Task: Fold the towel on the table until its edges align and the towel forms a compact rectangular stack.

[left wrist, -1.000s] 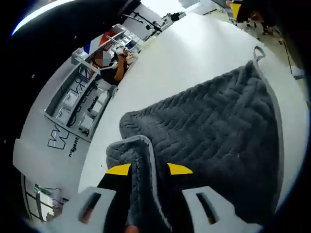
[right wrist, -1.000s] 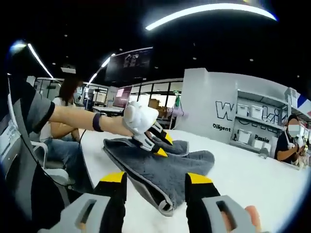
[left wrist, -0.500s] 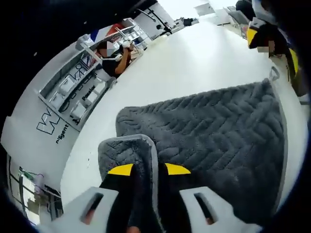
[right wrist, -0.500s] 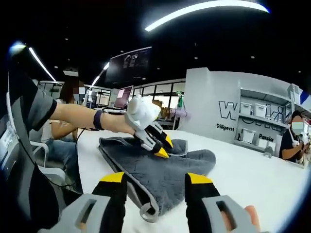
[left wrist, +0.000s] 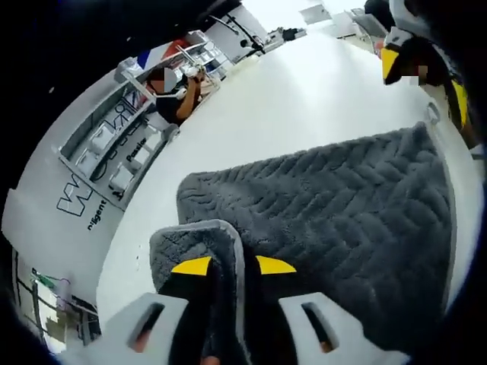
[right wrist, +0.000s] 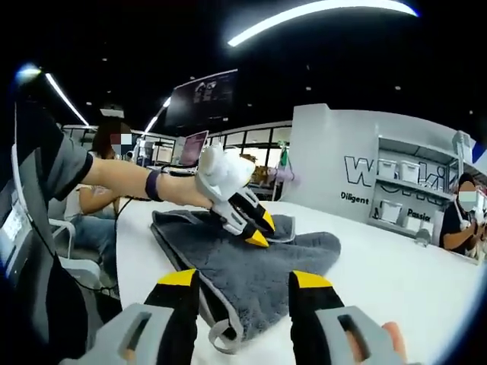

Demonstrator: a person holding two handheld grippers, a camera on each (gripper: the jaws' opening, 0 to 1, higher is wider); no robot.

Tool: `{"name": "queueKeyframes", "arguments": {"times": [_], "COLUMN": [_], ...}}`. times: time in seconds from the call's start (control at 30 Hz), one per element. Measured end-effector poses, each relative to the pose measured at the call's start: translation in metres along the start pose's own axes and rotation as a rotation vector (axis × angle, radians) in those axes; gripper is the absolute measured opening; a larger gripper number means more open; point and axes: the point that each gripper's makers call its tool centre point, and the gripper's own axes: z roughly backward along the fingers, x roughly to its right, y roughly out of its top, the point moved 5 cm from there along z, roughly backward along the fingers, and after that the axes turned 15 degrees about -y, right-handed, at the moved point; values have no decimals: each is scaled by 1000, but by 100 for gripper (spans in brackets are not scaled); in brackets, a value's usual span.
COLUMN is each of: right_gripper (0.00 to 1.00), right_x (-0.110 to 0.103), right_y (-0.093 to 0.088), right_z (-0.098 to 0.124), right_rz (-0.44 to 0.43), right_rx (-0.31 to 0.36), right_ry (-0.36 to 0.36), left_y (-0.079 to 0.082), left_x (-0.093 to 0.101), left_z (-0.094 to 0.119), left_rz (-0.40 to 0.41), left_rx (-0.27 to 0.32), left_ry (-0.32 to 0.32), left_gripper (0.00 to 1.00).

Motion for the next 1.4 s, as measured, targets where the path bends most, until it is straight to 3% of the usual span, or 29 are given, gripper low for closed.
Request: {"name": "queueKeyframes", "arguments": {"times": [0.27, 0.3, 0.4, 0.7, 0.97, 1.23, 1.4], "right_gripper": [48, 48, 48, 47, 47, 47, 46], "right_x": [2, 1, 2, -2, -1, 0, -4], "right_y": [4, 3, -2, -1, -2, 1, 3], "right_z": [3, 4, 2, 1, 3, 6, 7], "right_rz": [2, 7, 4, -4, -14, -20, -14], "right_rx": [21, 15, 2, 4, 12, 21, 26], "right_ry": [10, 18, 8, 32, 30, 30, 41], "left_y": [7, 6, 3, 3, 6, -16, -49], "left_x": [-7, -6, -1, -13, -40, -82, -107], "left_z": [3, 0, -7, -1, 33, 80, 101], "left_rz": [-53, -89, -59, -64, 30, 149, 229], "left_rx": [12, -12, -13, -6, 109, 147, 100], "left_ry": [86, 77, 36, 78, 146, 242, 307], "left_gripper": [19, 19, 14, 6, 5, 4, 4]}}
